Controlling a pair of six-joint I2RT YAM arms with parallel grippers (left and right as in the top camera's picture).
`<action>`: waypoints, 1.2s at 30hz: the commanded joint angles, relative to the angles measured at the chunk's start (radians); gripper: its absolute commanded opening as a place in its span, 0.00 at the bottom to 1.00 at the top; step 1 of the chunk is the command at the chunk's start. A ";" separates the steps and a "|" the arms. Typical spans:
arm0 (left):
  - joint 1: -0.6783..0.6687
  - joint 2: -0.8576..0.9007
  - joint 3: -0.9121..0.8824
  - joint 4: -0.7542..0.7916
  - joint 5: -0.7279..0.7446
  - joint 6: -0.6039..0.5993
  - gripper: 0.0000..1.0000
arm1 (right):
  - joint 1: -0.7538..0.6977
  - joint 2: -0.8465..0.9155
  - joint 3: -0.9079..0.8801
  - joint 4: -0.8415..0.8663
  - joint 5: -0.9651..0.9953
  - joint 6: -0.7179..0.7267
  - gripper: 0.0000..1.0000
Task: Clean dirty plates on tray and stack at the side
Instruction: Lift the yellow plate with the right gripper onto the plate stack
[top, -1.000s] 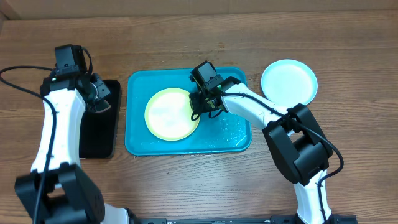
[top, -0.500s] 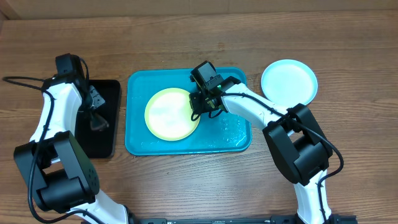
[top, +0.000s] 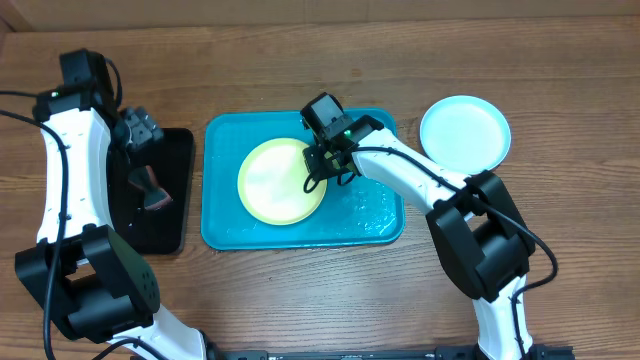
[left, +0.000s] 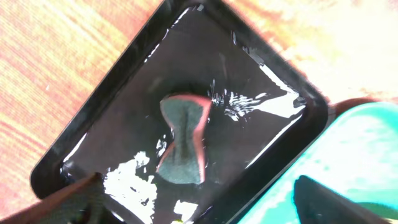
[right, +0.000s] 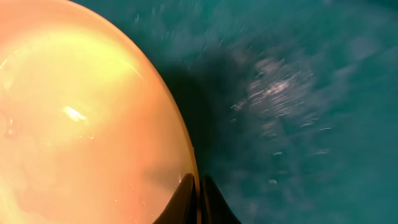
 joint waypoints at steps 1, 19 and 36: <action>0.003 -0.010 0.023 -0.011 0.054 0.001 1.00 | 0.043 -0.119 0.084 -0.031 0.305 -0.079 0.04; 0.002 -0.009 0.023 -0.006 0.095 0.001 1.00 | 0.299 -0.209 0.128 -0.002 1.217 -0.887 0.04; 0.002 -0.009 0.022 -0.006 0.094 0.001 1.00 | 0.254 -0.209 0.127 0.027 1.119 -0.761 0.04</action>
